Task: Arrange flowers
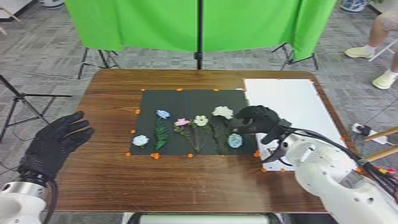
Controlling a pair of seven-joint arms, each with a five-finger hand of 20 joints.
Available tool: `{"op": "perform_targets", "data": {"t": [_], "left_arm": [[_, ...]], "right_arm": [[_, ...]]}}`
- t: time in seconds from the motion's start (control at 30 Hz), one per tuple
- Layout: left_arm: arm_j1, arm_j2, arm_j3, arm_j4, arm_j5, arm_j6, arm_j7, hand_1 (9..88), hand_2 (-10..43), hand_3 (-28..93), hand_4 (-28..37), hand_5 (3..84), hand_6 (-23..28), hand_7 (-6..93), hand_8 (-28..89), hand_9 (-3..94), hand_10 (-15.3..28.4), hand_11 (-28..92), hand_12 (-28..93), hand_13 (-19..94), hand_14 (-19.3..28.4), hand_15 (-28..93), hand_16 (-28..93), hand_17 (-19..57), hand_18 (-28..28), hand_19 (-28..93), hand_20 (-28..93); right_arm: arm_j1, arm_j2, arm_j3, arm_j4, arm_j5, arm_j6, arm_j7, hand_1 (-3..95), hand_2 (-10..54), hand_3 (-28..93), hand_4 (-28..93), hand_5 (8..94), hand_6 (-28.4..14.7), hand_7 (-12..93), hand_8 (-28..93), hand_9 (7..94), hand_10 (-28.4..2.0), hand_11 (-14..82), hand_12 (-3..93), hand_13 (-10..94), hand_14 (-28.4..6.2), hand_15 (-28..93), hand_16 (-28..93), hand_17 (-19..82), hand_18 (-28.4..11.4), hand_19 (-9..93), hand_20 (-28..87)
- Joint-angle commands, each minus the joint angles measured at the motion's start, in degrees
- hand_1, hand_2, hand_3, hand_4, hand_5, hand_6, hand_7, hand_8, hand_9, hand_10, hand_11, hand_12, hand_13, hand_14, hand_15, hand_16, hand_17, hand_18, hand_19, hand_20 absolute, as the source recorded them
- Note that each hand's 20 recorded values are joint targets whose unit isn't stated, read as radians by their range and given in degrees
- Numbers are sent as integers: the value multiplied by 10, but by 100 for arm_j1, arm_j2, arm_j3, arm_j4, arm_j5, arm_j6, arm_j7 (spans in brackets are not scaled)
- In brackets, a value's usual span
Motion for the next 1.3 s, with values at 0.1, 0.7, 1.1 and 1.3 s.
{"op": "perform_targets", "data": {"t": [0.1,0.7,1.1,1.3], "left_arm": [[68,-42,4,20,9,-38,-1,326,31,721,-283,383,51,332,-163,358,153,375,97,299,177,517,-82,-50,230,636,-45],[46,-473,47,-44,67,-513,341,288,-1,724,-282,296,33,274,-147,227,119,280,74,199,158,368,-65,-74,240,571,-49],[-196,-766,245,63,167,-807,381,269,-26,711,-283,238,19,266,-144,169,104,235,70,143,143,267,-26,-116,239,508,-28],[-316,-722,383,106,177,-709,413,267,-27,708,-283,237,21,261,-141,169,104,233,77,140,136,256,-15,-122,220,489,-12]], "right_arm": [[-678,-248,1335,-354,2244,530,-159,154,-56,852,-282,410,-57,225,-153,424,-126,289,207,441,-101,531,163,170,-206,644,377],[-2160,-2330,3854,-924,6089,-1396,-37,93,-19,821,-274,263,-36,58,-82,259,-105,25,217,173,-106,-38,401,-32,-188,330,192],[-2554,-2843,4069,-1066,6044,-1492,-51,99,-25,807,-269,255,-41,47,-76,249,-92,-6,221,151,-100,-92,401,-66,-181,314,157],[-2583,-2837,4018,-1142,6087,-1284,-180,100,-24,810,-266,254,-41,47,-74,249,-89,-7,222,157,-95,-96,409,-66,-179,313,149]]}}
